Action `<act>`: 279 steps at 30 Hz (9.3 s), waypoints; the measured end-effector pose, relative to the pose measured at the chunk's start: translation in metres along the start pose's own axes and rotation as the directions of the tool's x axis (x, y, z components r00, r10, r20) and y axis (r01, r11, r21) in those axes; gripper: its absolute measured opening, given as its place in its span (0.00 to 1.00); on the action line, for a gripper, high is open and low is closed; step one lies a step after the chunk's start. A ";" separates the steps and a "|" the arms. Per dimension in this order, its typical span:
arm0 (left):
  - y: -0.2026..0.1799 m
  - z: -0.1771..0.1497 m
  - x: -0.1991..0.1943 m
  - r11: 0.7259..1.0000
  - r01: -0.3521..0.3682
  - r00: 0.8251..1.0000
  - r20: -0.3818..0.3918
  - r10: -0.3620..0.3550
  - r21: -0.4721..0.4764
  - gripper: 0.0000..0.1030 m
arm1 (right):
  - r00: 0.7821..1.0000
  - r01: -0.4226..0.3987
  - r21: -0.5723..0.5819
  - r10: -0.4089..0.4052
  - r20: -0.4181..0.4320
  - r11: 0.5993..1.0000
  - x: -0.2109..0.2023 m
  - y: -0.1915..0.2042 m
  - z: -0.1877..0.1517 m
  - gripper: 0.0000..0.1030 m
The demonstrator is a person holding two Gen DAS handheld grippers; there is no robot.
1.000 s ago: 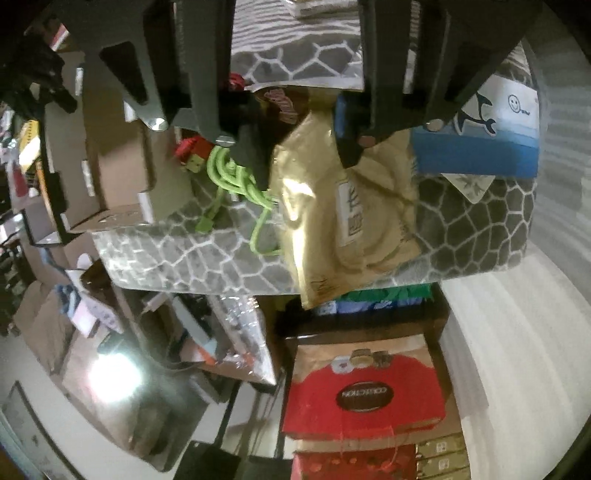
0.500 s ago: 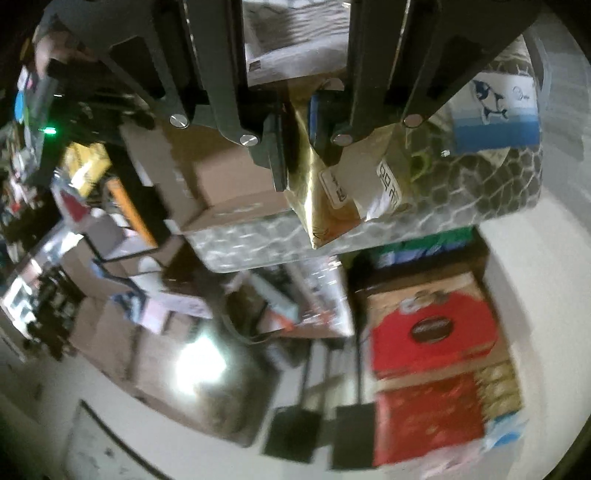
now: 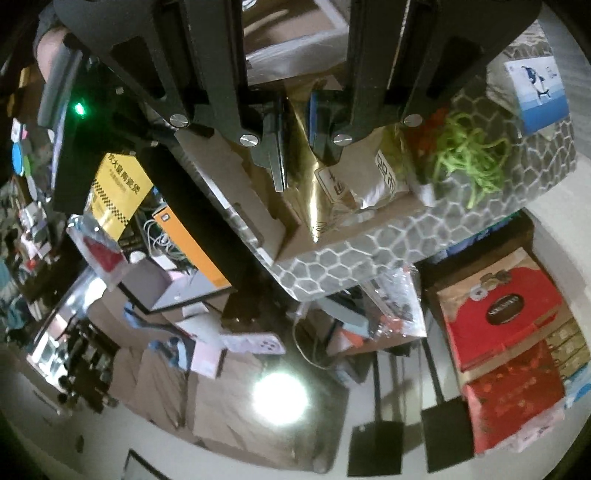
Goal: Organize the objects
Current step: 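Carry the gold snack bag with the left tool over the white box, then lower the gold snack bag into the box and open the left tool, then move the left tool back over the table toward the small gold packet, then grasp the small gold packet with the left tool, then carry the small gold packet into the white box and release it, then grasp the red cable on the table with the left tool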
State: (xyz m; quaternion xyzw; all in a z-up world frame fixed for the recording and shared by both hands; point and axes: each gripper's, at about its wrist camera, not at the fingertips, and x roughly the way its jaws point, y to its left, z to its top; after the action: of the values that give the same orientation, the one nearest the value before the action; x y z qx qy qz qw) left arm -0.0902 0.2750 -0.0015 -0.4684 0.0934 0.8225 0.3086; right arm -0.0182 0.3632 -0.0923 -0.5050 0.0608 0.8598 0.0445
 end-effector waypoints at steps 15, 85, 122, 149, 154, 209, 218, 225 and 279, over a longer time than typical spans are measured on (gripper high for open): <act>-0.003 0.000 0.031 0.997 0.065 0.997 -0.047 -0.067 -0.042 0.52 | 1.000 -0.016 0.019 0.016 0.018 1.000 -0.001 0.002 -0.004 0.10; 0.021 0.007 0.118 0.995 0.033 0.956 -0.286 -0.060 -0.098 0.77 | 1.000 -0.010 0.004 0.010 0.019 1.000 -0.002 0.004 -0.006 0.11; 0.161 -0.076 -0.059 0.958 -0.152 0.988 -0.031 0.149 -0.244 0.96 | 1.000 -0.006 0.056 0.005 0.025 0.998 -0.006 0.001 -0.007 0.43; 0.391 -0.194 -0.049 0.735 -0.321 0.947 -0.183 0.265 -0.597 0.96 | 0.999 0.041 0.025 -0.041 -0.010 0.999 -0.002 0.016 -0.012 0.20; 0.396 -0.196 -0.037 0.741 -0.247 0.969 -0.169 0.180 -0.625 0.96 | 0.999 0.042 0.029 -0.041 -0.022 0.999 0.001 0.012 -0.015 0.16; 0.211 -0.163 -0.074 0.921 0.097 0.994 -0.002 -0.106 -0.378 0.14 | 1.000 0.027 0.040 -0.027 -0.014 0.999 0.000 0.010 -0.018 0.10; 0.166 -0.118 -0.088 0.933 0.189 0.982 0.067 -0.177 -0.306 0.14 | 1.000 0.026 0.040 -0.026 -0.015 0.999 0.000 0.010 -0.018 0.10; 0.125 -0.072 -0.068 0.954 0.169 0.985 0.064 -0.158 -0.248 0.14 | 1.000 0.028 0.039 -0.028 -0.014 0.999 0.000 0.010 -0.018 0.10; 0.047 -0.078 -0.029 0.943 0.289 0.947 -0.091 -0.307 -0.167 0.75 | 1.000 -0.022 0.081 0.022 0.005 0.996 -0.006 0.005 -0.016 0.14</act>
State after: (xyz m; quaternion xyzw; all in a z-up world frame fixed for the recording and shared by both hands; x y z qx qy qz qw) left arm -0.0521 0.1915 -0.0261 -0.5463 -0.0236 0.7424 0.3871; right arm -0.0020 0.3557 -0.0947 -0.5003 0.1012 0.8581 0.0558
